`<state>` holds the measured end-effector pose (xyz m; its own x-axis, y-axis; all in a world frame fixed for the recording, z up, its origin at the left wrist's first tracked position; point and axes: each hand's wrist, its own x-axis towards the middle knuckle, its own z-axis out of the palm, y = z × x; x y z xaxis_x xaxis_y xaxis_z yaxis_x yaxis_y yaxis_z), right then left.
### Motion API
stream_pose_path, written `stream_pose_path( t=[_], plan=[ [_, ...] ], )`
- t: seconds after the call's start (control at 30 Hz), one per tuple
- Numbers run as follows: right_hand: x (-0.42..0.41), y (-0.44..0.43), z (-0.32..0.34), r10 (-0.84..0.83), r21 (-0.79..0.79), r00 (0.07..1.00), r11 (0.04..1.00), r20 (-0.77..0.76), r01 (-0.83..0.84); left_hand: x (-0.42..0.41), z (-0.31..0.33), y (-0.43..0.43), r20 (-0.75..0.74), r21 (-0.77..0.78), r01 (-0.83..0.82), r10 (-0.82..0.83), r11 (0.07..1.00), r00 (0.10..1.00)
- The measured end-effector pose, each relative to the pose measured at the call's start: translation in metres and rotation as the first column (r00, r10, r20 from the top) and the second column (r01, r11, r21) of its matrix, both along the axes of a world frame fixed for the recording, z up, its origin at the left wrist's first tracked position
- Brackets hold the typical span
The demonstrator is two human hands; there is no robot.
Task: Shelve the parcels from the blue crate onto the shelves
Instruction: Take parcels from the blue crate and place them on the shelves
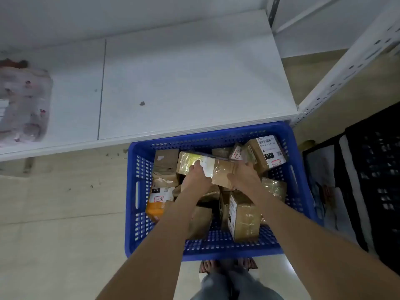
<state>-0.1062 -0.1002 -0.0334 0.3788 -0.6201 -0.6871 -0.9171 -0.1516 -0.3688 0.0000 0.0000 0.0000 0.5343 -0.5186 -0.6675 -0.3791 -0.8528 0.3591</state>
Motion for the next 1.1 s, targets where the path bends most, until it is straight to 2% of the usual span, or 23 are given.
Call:
stream_pose_path(
  t=[0.07,0.23,0.33,0.43,0.57,0.63,0.77,0.9,1.03,1.1],
  plan=[
    [0.002,-0.003,-0.012,-0.056,0.005,0.998,0.998,0.039,0.056,-0.002,-0.013,-0.003,-0.05,-0.015,-0.044,0.043,0.999,0.998],
    [0.016,-0.007,-0.05,-0.054,0.078,0.998,0.996,0.043,0.05,-0.003,-0.052,-0.005,-0.157,0.022,-0.199,0.2,0.98,0.967],
    [0.02,-0.003,-0.057,-0.095,-0.037,0.993,0.995,0.067,0.098,-0.004,-0.064,-0.002,-0.193,0.057,-0.304,0.309,0.951,0.931],
    [0.02,-0.001,-0.056,-0.08,-0.075,0.996,0.994,0.047,0.083,-0.006,-0.071,-0.001,-0.256,0.08,-0.467,0.471,0.881,0.844],
    [0.02,0.0,-0.065,-0.07,0.049,0.997,0.996,0.028,0.069,-0.012,-0.084,-0.004,-0.338,0.11,-0.613,0.609,0.783,0.718],
    [0.02,0.002,-0.069,-0.096,0.064,0.994,0.994,0.054,0.093,-0.015,-0.094,-0.006,-0.361,0.126,-0.681,0.673,0.721,0.646],
    [0.023,0.003,-0.072,-0.192,0.066,0.977,0.98,0.088,0.187,-0.02,-0.099,-0.005,-0.359,0.127,-0.768,0.751,0.627,0.554],
    [0.023,0.001,-0.072,-0.18,0.105,0.976,0.98,0.125,0.168,-0.022,-0.098,-0.011,-0.4,0.172,-0.831,0.808,0.529,0.432],
    [0.023,0.0,-0.065,-0.124,0.155,0.976,0.983,0.181,0.096,-0.016,-0.127,-0.007,-0.35,0.148,-0.847,0.828,0.511,0.438],
    [0.019,0.0,-0.055,-0.086,0.166,0.978,0.985,0.189,0.054,-0.015,-0.103,-0.002,-0.367,0.146,-0.851,0.826,0.505,0.427]
  ],
)
